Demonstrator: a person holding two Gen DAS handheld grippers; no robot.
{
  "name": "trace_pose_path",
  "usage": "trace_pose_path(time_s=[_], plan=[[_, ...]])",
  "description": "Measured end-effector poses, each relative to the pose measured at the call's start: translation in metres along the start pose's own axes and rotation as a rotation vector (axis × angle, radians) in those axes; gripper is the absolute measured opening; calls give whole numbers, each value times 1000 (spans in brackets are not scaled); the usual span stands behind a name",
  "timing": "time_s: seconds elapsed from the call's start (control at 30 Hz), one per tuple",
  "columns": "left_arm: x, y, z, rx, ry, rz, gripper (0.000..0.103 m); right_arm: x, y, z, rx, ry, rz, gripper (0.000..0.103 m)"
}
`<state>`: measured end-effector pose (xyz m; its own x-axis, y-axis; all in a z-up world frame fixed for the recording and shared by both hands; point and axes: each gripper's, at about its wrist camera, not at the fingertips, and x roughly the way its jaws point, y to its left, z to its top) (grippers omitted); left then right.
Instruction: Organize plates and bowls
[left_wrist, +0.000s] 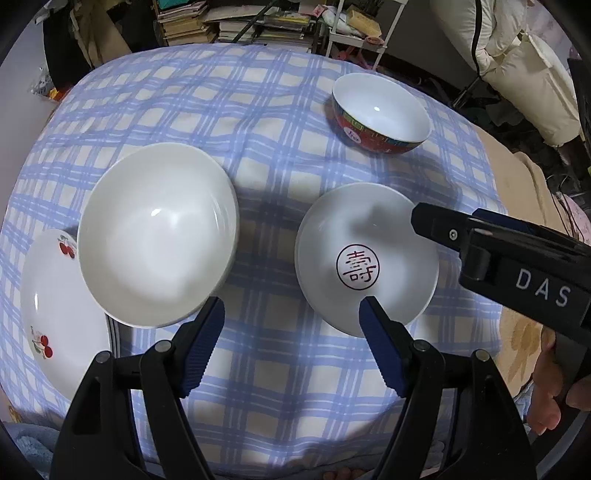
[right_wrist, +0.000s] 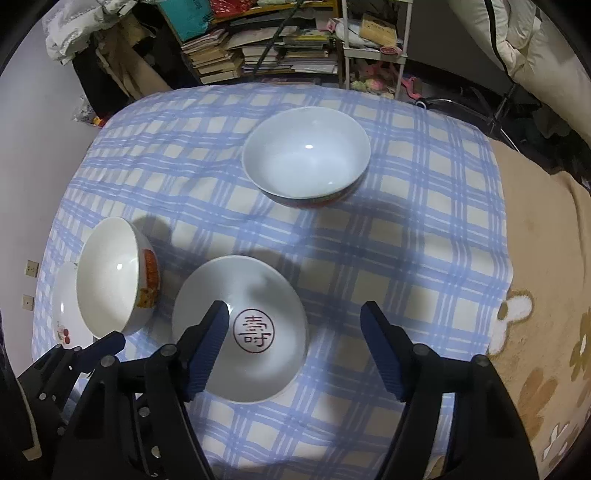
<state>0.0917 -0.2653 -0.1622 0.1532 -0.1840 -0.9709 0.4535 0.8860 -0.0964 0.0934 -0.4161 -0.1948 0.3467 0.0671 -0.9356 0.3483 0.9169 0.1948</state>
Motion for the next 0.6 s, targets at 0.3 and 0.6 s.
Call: trace_pose_path(time_s=[0.3, 0.6], plan=[[11, -1, 8, -14, 37, -33, 74, 16, 6, 2, -39, 48, -11, 76], [30, -3, 7, -15, 85, -50, 53, 40, 1, 1, -31, 125, -1, 49]])
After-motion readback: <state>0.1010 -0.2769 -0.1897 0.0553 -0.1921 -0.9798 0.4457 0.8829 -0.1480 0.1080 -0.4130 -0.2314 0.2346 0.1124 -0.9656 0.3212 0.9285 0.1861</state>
